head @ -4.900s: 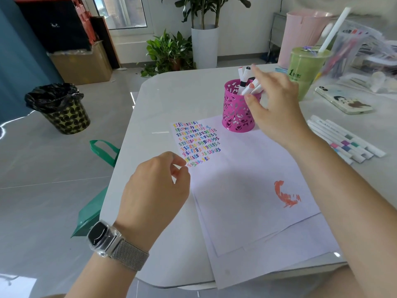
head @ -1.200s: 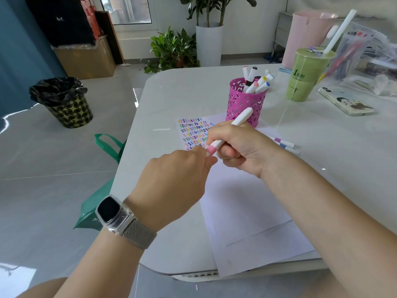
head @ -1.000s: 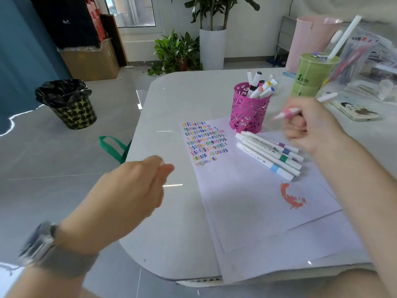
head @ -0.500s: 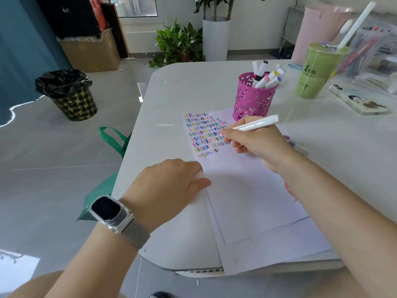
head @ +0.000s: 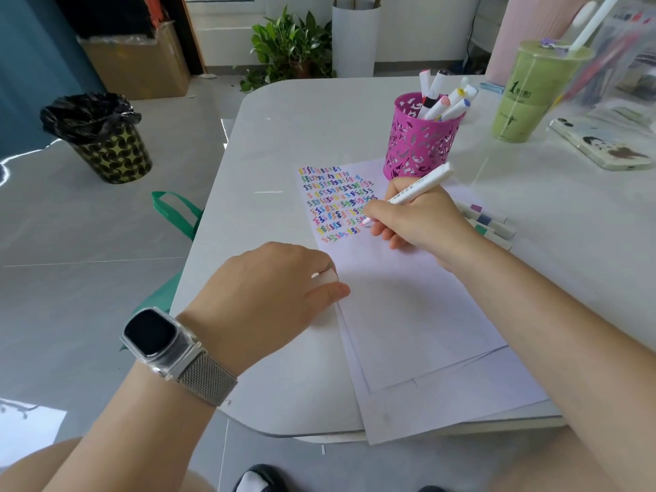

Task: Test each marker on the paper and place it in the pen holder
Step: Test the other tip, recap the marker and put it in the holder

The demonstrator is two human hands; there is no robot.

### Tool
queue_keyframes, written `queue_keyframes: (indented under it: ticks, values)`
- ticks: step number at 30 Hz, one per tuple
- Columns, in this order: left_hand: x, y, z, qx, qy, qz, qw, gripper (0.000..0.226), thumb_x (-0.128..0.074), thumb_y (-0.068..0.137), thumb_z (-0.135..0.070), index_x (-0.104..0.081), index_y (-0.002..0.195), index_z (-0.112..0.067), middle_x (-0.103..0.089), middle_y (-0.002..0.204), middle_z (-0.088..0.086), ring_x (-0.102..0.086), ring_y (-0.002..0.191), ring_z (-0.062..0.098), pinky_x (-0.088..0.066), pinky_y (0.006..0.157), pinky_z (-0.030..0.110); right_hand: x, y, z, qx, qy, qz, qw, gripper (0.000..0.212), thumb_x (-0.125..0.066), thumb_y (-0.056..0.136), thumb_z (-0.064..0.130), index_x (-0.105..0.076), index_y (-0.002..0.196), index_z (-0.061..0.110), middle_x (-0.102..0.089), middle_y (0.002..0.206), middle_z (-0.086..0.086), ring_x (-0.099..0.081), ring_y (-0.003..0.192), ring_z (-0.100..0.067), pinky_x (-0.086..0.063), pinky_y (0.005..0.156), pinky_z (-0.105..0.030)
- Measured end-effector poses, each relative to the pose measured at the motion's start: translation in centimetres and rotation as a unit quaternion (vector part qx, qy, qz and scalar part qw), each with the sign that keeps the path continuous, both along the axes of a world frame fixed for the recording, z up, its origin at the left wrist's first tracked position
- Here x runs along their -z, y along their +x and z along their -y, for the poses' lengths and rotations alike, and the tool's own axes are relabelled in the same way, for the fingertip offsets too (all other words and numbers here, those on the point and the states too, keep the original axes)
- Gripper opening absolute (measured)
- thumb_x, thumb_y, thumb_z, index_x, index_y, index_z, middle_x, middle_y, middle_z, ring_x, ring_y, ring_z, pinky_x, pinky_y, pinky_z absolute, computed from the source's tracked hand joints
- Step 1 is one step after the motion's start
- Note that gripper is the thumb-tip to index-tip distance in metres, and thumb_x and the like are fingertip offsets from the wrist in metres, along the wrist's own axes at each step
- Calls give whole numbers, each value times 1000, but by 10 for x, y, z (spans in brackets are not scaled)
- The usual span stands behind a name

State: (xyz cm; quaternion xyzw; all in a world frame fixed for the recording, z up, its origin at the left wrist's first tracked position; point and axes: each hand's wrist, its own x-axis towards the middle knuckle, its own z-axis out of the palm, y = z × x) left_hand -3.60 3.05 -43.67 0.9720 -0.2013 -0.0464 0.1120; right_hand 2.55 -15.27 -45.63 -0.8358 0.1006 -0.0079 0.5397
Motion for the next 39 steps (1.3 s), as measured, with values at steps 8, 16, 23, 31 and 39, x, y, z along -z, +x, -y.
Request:
queue_keyframes:
  ticks: [8, 16, 23, 31, 39]
  values:
    - [1, -1, 0, -4, 9, -15, 1000, 31, -37, 89, -56, -58, 97, -35, -61, 91, -13, -53, 78, 10, -44, 69, 28, 1, 1, 0, 8, -20, -3, 1000, 23, -67, 77, 18, -47, 63, 19, -64, 54, 2, -46, 39, -11, -36, 41, -14]
    - [2, 0, 0, -1, 7, -9, 1000, 31, -36, 89, -57, -58, 95, -35, -61, 90, -12, -55, 80, 11, -42, 66, 28, 1, 3, 1, -2, -24, -8, 1000, 20, -66, 77, 18, -49, 66, 18, -67, 60, 0, -46, 35, -3, -35, 37, -11]
    - [3, 0, -2, 2, 8, -1, 1000, 32, -36, 89, -57, -57, 94, -34, -61, 87, -11, -56, 79, 11, -43, 66, 28, 1, 3, 1, -4, -23, -9, 1000, 23, -65, 76, 15, -47, 62, 17, -65, 56, -2, -47, 33, -4, -34, 36, -10]
    - [3, 0, -2, -2, 3, -3, 1000, 33, -35, 89, -58, -57, 92, -33, -59, 83, -11, -55, 77, 11, -44, 66, 29, 0, 4, 3, 13, 0, 6, 1000, 25, -65, 73, 15, -47, 56, 17, -64, 52, -2, -46, 40, -11, -38, 40, -17]
    - [1, 1, -2, -42, -58, 37, 997, 38, -41, 86, -57, -51, 72, -23, -54, 68, -5, -51, 65, 13, -39, 56, 29, -26, -1, 10, 83, 179, 103, 975, 20, -72, 78, 11, -60, 64, 15, -55, 44, 4, -42, 40, -10, -35, 39, -19]
